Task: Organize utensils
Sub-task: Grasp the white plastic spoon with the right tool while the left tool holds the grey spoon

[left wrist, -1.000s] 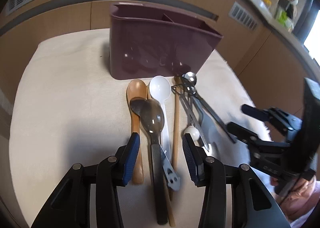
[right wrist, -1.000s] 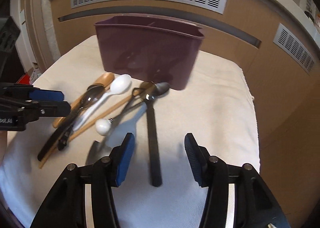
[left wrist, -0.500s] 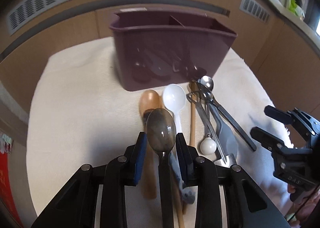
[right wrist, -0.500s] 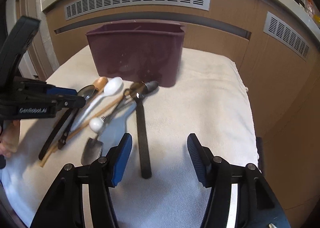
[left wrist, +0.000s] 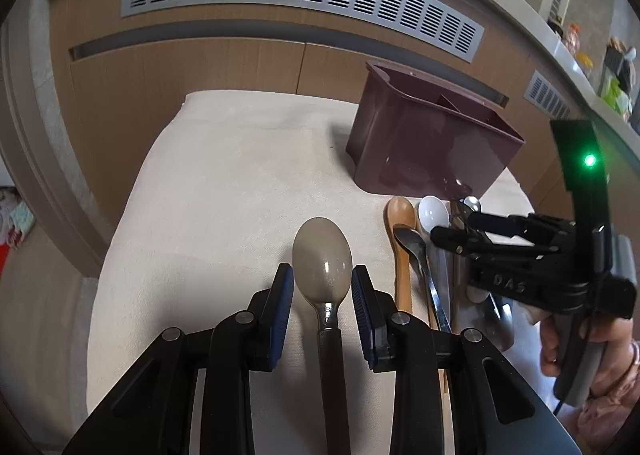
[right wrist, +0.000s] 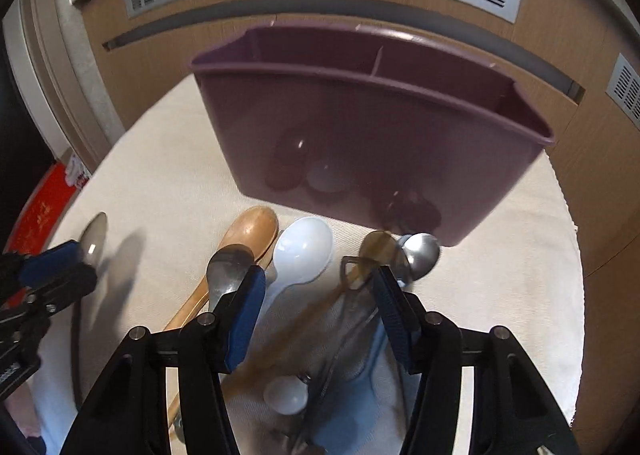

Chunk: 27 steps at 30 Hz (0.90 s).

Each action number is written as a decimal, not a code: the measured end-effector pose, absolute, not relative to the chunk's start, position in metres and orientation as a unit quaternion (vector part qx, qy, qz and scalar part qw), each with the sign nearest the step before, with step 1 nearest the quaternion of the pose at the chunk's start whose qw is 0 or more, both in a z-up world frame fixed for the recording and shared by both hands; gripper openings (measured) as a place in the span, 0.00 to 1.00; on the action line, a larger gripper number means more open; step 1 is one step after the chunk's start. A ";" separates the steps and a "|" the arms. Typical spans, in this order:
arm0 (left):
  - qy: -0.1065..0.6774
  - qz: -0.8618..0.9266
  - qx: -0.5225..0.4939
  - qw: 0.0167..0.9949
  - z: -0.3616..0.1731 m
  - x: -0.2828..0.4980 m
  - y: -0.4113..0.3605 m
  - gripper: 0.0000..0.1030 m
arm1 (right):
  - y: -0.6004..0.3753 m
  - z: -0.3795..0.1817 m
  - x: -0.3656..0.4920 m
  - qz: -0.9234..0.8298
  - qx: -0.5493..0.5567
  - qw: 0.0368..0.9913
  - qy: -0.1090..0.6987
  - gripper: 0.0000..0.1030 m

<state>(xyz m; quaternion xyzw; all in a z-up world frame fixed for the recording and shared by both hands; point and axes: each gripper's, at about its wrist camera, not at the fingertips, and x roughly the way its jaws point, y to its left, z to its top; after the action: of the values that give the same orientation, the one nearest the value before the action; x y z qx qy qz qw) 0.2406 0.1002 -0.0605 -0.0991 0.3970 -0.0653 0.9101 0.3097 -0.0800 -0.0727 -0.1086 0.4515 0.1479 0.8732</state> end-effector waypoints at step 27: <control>0.409 -0.086 -0.118 0.901 -0.072 0.234 0.105 0.30 | -0.051 -0.083 0.315 0.146 -0.168 0.882 0.415 0.29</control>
<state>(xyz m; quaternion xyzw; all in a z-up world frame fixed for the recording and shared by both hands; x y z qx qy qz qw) 0.2339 0.1048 -0.0715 -0.1176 0.4087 -0.0863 0.9010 0.3152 -0.0508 -0.0831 -0.1680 0.4150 0.1460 0.8822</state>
